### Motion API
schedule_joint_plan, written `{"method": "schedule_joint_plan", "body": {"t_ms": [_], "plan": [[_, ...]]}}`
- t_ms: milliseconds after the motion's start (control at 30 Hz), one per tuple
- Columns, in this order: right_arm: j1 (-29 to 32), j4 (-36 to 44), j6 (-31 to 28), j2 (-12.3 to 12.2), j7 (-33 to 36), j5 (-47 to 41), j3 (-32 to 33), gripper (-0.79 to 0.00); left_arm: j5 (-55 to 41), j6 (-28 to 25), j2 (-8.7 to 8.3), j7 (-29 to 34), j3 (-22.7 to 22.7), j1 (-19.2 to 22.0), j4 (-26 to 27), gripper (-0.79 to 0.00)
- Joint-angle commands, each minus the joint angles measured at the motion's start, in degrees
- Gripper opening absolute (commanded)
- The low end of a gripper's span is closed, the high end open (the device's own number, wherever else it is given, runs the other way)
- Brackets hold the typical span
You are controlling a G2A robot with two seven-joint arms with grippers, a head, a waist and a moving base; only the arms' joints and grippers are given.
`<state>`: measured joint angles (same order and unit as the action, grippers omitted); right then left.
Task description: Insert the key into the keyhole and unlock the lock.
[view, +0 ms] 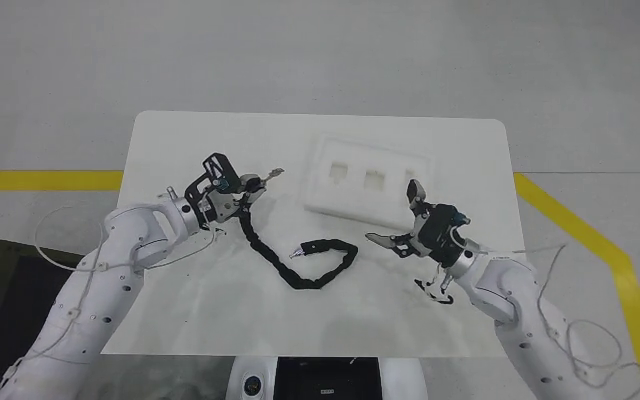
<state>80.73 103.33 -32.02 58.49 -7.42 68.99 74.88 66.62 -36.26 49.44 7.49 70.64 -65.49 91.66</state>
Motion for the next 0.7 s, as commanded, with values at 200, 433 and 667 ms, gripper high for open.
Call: {"method": "schedule_joint_plan", "body": {"t_ms": [200, 433, 667], "plan": [[3.68, -1.15, 4.44, -0.26, -5.86, 2.71, 4.84, 0.0, -1.13, -1.23, -0.17, 3.89, 1.46, -1.49, -1.5, -0.785], [5.16, -1.01, 6.5, -0.21, -8.37, 4.25, 6.48, 0.0, -1.01, -2.47, 0.51, 9.31, -1.72, 0.71, -3.05, -0.785], [5.16, -1.01, 6.5, -0.21, -8.37, 4.25, 6.48, 0.0, -0.63, -2.28, 1.26, 13.82, -4.27, 3.6, -4.76, -0.693]]}}
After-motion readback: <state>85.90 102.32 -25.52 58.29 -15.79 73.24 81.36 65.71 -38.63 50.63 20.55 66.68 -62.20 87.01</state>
